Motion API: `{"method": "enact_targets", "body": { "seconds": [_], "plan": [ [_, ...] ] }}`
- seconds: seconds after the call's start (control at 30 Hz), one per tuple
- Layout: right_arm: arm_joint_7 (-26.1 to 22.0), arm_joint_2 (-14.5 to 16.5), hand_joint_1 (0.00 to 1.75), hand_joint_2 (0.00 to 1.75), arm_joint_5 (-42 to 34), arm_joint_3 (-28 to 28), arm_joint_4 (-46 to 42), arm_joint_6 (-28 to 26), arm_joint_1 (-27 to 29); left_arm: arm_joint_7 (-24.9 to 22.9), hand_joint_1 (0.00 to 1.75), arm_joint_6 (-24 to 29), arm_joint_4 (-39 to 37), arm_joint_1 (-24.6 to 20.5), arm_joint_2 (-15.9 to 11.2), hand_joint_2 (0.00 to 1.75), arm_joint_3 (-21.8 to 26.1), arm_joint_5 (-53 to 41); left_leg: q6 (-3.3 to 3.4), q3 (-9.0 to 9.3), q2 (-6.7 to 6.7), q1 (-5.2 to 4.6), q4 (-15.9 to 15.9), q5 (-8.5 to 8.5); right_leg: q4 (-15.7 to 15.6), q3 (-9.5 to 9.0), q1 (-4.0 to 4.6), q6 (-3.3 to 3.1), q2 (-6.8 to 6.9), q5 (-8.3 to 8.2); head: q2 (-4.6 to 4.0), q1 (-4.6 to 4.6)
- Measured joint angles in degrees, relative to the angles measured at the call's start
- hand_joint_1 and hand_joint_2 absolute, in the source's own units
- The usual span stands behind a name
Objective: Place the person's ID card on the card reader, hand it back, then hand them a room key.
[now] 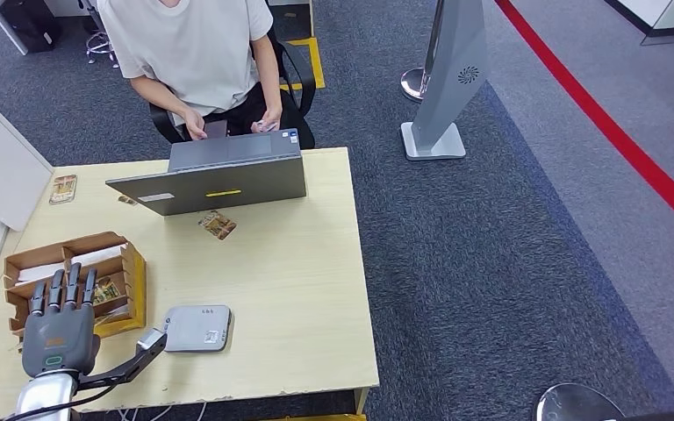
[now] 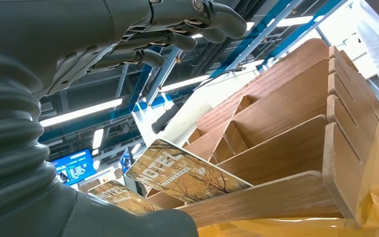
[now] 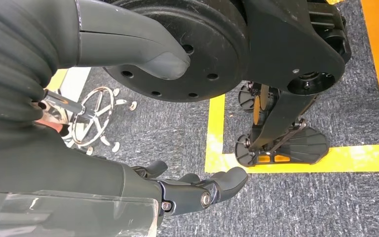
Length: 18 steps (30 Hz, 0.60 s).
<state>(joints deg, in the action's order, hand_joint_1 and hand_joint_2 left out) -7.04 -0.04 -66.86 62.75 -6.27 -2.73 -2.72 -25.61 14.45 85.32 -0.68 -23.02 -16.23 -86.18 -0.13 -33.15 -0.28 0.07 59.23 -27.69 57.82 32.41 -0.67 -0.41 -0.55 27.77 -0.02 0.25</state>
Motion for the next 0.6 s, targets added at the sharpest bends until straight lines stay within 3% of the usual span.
{"method": "enact_targets", "body": {
  "seconds": [0.03, 0.07, 0.6],
  "plan": [
    [0.00, 0.00, 0.00, 1.75, 0.00, 0.00, 0.00, -0.01, 0.00, 0.11, 1.56, -0.02, -0.02, 0.00, 0.02, 1.75, -0.01, 0.00, 0.00, 0.00, 0.00, 0.00, 0.00, 0.00, 0.00, 0.00, 0.00, 0.00, 0.00, 0.00, 0.00, 0.00],
    [0.00, 0.00, 0.00, 1.75, 0.00, 0.01, 0.00, -0.02, 0.00, 0.39, 1.75, -0.09, -0.06, 0.00, 0.08, 1.75, -0.01, 0.00, 0.00, 0.00, 0.00, 0.00, 0.00, 0.00, 0.00, 0.00, 0.00, 0.00, 0.00, 0.00, 0.00, -0.01],
    [0.09, 0.00, 0.00, 1.75, -0.02, 0.33, 0.00, -0.02, 0.01, 2.51, 1.75, -0.49, -1.35, 0.19, 0.84, 1.75, 0.30, 0.00, 0.00, -0.01, -0.01, 0.00, 0.00, 0.00, 0.00, -0.01, 0.00, 0.00, 0.01, 0.00, 0.01, -0.01]
  ]
}}
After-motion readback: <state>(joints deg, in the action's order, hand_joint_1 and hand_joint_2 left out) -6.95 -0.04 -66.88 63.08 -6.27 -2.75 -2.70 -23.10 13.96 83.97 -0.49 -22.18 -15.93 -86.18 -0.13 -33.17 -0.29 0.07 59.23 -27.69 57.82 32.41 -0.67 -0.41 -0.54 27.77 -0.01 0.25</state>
